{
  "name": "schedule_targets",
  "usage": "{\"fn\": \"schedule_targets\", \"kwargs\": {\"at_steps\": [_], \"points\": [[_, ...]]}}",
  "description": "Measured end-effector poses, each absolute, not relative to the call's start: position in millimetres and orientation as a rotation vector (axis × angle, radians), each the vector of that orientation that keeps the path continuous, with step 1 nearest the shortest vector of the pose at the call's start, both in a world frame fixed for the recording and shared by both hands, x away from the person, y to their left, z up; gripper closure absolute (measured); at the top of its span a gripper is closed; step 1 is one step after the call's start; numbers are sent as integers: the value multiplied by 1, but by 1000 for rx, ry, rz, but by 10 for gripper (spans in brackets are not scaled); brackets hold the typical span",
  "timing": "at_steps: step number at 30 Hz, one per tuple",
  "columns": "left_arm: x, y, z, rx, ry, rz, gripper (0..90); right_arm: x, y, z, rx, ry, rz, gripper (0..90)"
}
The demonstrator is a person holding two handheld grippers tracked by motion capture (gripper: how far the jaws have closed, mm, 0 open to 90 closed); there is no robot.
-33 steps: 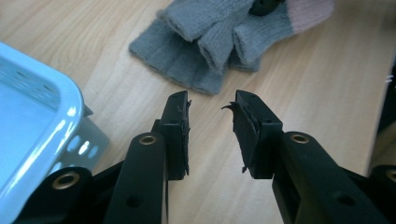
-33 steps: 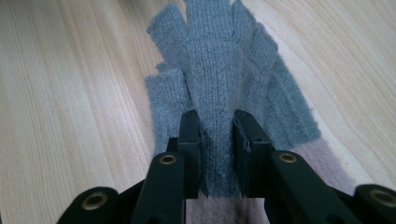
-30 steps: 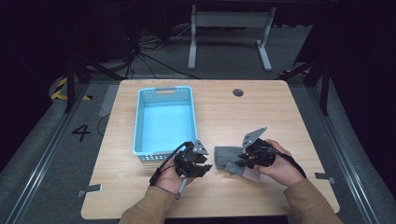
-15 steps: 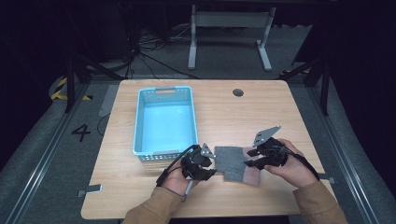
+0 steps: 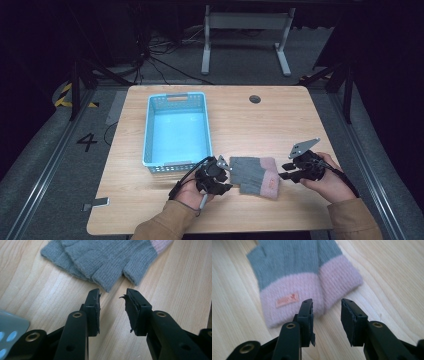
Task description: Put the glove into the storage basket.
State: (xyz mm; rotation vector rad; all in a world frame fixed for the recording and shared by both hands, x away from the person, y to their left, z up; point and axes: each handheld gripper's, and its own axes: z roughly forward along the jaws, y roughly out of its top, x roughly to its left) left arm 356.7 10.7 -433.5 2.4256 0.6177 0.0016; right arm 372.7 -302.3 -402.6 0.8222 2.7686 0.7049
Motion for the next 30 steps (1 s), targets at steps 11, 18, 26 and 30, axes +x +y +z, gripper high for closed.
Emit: {"fn": "schedule_targets", "kwargs": {"at_steps": [11, 18, 26, 30], "points": [[360, 8, -438, 2455, 630, -10, 662, 374, -305, -414, 804, 2838, 617, 628], [358, 0, -442, 2470, 594, 47, 666, 373, -301, -420, 773, 2850, 604, 643], [356, -7, -445, 2495, 566, 106, 731, 372, -298, -421, 765, 2847, 601, 653], [356, -9, -444, 2489, 569, 129, 765, 370, -296, -421, 740, 2845, 606, 661]]}}
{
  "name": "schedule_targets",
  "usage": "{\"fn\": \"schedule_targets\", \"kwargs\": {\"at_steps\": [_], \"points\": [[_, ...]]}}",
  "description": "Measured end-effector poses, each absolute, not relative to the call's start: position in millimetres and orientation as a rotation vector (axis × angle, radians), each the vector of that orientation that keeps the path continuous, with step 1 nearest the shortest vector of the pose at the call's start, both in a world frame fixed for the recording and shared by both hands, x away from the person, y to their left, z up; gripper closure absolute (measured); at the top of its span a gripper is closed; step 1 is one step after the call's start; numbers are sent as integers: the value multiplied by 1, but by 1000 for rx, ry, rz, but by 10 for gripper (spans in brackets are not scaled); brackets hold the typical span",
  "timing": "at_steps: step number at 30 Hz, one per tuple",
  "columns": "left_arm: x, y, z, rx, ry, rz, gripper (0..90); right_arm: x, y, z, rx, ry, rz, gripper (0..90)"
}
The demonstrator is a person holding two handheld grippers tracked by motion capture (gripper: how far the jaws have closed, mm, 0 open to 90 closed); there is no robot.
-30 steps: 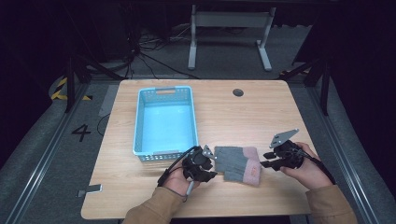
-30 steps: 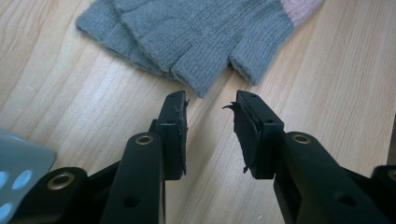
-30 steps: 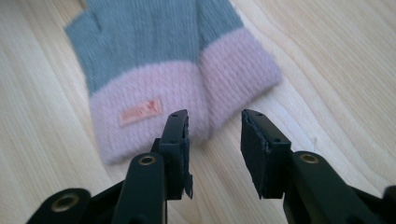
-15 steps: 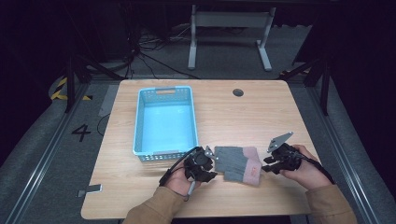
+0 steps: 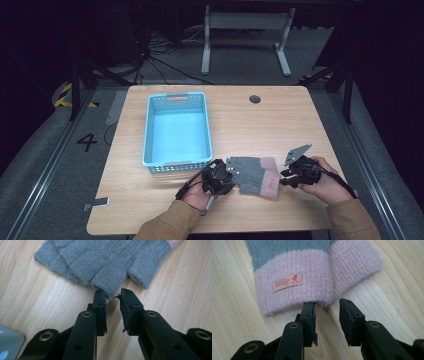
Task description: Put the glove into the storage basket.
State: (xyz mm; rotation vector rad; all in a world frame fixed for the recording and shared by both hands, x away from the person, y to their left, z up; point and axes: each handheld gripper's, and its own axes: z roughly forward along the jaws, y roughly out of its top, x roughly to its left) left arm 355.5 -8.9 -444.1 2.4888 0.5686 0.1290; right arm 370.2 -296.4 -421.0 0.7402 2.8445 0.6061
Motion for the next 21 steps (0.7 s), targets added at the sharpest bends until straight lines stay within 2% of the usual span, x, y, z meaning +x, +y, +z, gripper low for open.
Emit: {"fn": "schedule_targets", "kwargs": {"at_steps": [4, 6, 8, 21], "points": [[355, -11, -444, 2497, 567, 147, 825, 369, -293, -419, 705, 2851, 633, 682], [355, -11, -444, 2500, 565, 135, 857, 368, -291, -418, 689, 2850, 635, 747], [355, -11, -443, 2498, 558, 132, 874, 367, -290, -418, 695, 2853, 609, 851], [346, -4, -424, 2453, 537, 138, 884, 363, -293, -391, 744, 2775, 711, 866]]}}
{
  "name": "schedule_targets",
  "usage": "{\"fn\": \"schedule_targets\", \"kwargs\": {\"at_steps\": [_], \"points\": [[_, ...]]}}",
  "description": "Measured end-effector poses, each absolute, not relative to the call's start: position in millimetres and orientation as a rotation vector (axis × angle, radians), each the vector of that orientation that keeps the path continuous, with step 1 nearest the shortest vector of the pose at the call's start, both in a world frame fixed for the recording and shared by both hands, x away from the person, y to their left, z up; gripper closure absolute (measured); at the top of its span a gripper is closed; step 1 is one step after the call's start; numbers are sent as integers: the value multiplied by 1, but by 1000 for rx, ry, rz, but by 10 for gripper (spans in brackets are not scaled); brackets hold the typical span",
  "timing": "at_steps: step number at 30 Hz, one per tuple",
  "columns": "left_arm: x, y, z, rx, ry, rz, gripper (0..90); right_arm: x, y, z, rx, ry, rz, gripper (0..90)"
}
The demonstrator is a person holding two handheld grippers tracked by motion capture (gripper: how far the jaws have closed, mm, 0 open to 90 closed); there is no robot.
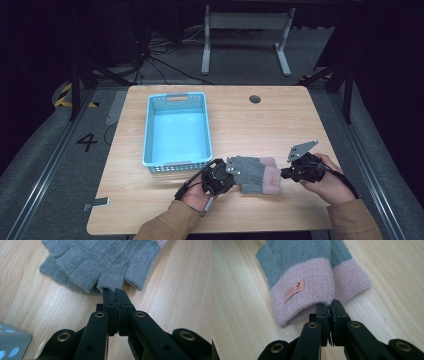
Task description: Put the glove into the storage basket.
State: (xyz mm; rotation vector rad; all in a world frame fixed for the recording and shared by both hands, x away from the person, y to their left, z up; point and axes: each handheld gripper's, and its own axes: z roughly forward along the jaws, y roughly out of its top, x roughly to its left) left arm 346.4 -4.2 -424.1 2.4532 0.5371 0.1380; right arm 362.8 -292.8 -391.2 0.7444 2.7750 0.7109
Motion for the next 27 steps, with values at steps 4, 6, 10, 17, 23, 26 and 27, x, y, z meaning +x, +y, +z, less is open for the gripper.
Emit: {"fn": "schedule_targets", "kwargs": {"at_steps": [4, 6, 10, 17, 23, 26, 27], "points": [[345, -1, -420, 2427, 536, 139, 884, 367, -294, -386, 778, 2727, 770, 869], [345, -1, -419, 2417, 540, 141, 883, 369, -294, -385, 795, 2697, 783, 869], [345, -1, -419, 2405, 543, 140, 884, 372, -293, -383, 825, 2658, 798, 870], [344, -4, -418, 2397, 538, 142, 883, 381, -294, -386, 878, 2613, 820, 870], [348, -5, -422, 2390, 544, 135, 883, 388, -293, -390, 915, 2590, 830, 870], [350, -7, -424, 2397, 549, 118, 882, 391, -293, -395, 935, 2598, 820, 870], [349, -8, -426, 2397, 548, 128, 882, 393, -294, -397, 937, 2603, 816, 870]]}}
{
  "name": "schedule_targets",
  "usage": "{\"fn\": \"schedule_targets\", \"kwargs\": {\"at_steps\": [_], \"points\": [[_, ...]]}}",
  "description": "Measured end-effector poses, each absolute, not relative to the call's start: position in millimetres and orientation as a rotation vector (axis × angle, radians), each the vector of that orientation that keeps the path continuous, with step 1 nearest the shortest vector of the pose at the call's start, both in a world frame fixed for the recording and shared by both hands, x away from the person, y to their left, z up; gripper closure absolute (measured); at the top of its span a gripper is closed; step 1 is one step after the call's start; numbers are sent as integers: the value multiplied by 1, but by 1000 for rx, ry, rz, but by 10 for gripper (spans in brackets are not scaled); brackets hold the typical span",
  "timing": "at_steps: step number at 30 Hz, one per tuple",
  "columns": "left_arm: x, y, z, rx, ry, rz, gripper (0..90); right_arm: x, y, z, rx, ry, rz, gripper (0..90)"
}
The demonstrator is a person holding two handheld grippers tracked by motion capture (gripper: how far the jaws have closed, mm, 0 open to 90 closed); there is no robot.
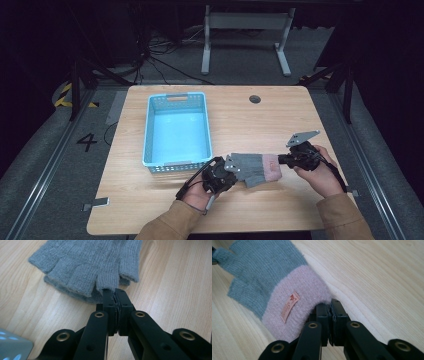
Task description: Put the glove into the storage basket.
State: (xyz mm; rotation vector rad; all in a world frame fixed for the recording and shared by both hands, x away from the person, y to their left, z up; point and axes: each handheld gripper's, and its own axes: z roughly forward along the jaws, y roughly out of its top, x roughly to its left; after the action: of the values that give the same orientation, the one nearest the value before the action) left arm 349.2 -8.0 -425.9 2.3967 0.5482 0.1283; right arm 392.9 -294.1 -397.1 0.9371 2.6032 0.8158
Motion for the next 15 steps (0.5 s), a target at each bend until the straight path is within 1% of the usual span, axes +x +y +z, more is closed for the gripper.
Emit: {"fn": "schedule_targets", "kwargs": {"at_steps": [15], "points": [[356, -14, -437, 2441, 565, 144, 878, 406, -294, -417, 981, 2600, 805, 869]]}}
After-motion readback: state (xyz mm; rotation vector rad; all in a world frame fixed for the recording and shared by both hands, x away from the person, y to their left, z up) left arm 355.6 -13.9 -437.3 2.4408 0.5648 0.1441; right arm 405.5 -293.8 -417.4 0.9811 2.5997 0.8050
